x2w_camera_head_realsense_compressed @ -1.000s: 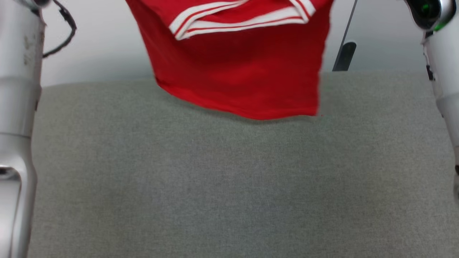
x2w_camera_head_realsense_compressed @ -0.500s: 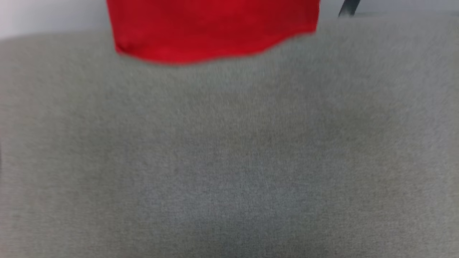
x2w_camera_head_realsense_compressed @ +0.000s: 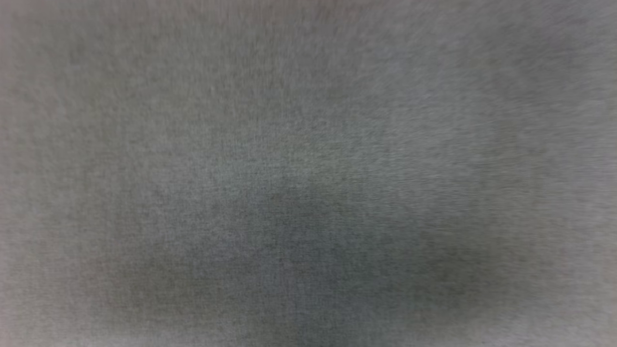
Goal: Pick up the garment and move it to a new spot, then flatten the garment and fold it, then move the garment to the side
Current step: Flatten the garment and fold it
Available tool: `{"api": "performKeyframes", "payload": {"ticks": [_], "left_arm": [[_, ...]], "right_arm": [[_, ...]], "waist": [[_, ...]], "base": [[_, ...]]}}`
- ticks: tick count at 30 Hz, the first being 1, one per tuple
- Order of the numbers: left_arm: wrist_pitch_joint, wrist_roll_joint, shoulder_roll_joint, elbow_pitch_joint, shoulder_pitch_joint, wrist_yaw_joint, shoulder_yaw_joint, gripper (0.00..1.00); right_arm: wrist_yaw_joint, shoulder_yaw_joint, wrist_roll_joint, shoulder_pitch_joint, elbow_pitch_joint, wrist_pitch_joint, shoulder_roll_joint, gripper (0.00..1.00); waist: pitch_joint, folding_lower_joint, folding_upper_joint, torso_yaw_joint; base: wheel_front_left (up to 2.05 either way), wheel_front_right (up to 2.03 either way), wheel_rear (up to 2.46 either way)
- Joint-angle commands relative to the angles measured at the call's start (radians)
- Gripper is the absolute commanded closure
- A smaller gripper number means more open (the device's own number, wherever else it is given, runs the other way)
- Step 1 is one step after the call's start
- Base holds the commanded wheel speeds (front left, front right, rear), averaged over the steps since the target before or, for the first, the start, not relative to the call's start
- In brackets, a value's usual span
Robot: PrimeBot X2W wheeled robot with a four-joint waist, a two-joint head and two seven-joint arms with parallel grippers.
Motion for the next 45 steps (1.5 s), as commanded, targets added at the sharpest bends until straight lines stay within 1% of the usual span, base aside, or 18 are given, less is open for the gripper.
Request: {"api": "performKeyframes", "payload": {"ticks": [1,2,5,7,11,13,14,18,19,22,24,27,29,32,36,39,42,45], "left_arm": [[-0.015,0.001,-0.005,-0.001,-0.024,-0.004,0.000,1.00],[-0.021,-0.004,-0.010,0.000,-0.030,-0.005,0.006,1.00],[-0.031,-0.009,-0.027,0.008,-0.020,-0.008,0.012,1.00],[-0.032,-0.014,-0.030,0.012,-0.004,-0.011,0.015,1.00],[-0.033,-0.015,-0.034,0.012,0.057,-0.014,0.030,1.00],[-0.033,-0.026,-0.044,0.022,0.095,-0.013,0.037,1.00],[-0.033,-0.016,-0.043,0.028,0.112,-0.014,0.030,1.00],[-0.030,-0.048,-0.045,0.093,0.184,-0.015,0.029,1.00],[-0.021,-0.063,-0.055,0.108,0.204,-0.015,0.027,1.00],[0.037,-0.091,-0.061,0.132,0.260,-0.015,-0.013,1.00],[0.079,-0.106,-0.053,0.139,0.310,-0.015,-0.043,1.00],[0.146,-0.133,-0.049,0.133,0.376,-0.014,-0.089,1.00],[0.170,-0.157,-0.051,0.116,0.419,-0.015,-0.114,1.00],[0.200,-0.172,-0.042,0.094,0.494,-0.015,-0.160,1.00],[0.220,-0.197,-0.035,0.054,0.601,-0.015,-0.219,1.00],[0.235,-0.224,-0.008,0.023,0.689,-0.015,-0.250,1.00],[0.243,-0.253,0.026,-0.020,0.766,-0.015,-0.270,1.00],[0.252,-0.282,0.058,-0.073,0.847,-0.015,-0.277,1.00]], "right_arm": [[-0.001,-0.032,-0.026,-0.013,-0.038,-0.004,-0.005,1.00],[-0.001,-0.058,-0.049,-0.006,-0.064,-0.005,-0.007,1.00],[-0.001,-0.118,-0.107,0.031,-0.113,-0.003,0.016,1.00],[-0.001,-0.139,-0.134,0.045,-0.115,-0.003,0.032,1.00],[-0.001,-0.149,-0.161,0.083,-0.103,-0.003,0.058,1.00],[-0.001,-0.142,-0.145,0.111,-0.079,-0.003,0.072,1.00],[-0.001,-0.132,-0.148,0.120,-0.070,-0.004,0.065,1.00],[-0.001,-0.103,-0.109,0.173,-0.022,-0.004,0.068,1.00],[-0.001,-0.093,-0.089,0.192,-0.003,-0.004,0.074,1.00],[-0.001,-0.048,-0.027,0.237,0.039,-0.002,0.080,1.00],[-0.001,0.001,0.015,0.271,0.064,0.008,0.074,1.00],[-0.001,0.082,0.107,0.328,0.061,0.050,0.067,1.00],[-0.001,0.131,0.181,0.381,0.038,0.086,0.048,1.00],[-0.001,0.217,0.295,0.469,-0.031,0.158,0.004,1.00],[-0.001,0.323,0.443,0.609,-0.168,0.264,-0.096,1.00],[-0.001,0.383,0.550,0.714,-0.288,0.337,-0.174,1.00],[-0.001,0.415,0.636,0.803,-0.397,0.401,-0.256,1.00],[-0.001,0.416,0.697,0.883,-0.486,0.454,-0.332,1.00]], "waist": [[0.149,0.0000,0.0000,0.070],[0.161,0.0000,0.0000,0.080],[0.187,0.0000,0.0000,0.103],[0.196,0.0000,0.0000,0.110],[0.180,0.0000,0.0000,0.118],[0.154,0.0000,0.0000,0.121],[0.138,0.0000,0.0000,0.122],[0.072,0.0000,0.0000,0.114],[0.053,0.0000,0.0000,0.112],[-0.004,0.0000,0.0000,0.104],[-0.047,0.0000,0.0000,0.103],[-0.100,0.0000,0.0000,0.107],[-0.134,0.0000,0.0000,0.114],[-0.184,0.0000,0.0000,0.125],[-0.246,0.0000,0.0000,0.145],[-0.292,0.0000,0.0000,0.155],[-0.332,0.0000,0.0000,0.163],[-0.365,0.0000,0.0000,0.171]], "base": [[0.00,0.00,0.00],[0.00,0.00,0.00],[0.00,0.00,0.00],[0.00,0.00,0.00],[0.00,0.00,0.00],[0.00,0.00,0.00],[0.00,0.00,0.00],[0.00,0.00,0.00],[0.00,0.00,0.00],[0.00,0.00,0.00],[0.00,0.00,0.00],[0.00,0.00,0.00],[0.00,0.00,0.00],[0.00,0.00,0.00],[0.00,0.00,0.00],[0.00,0.00,0.00],[0.00,0.00,0.00],[0.00,0.00,0.00]]}}
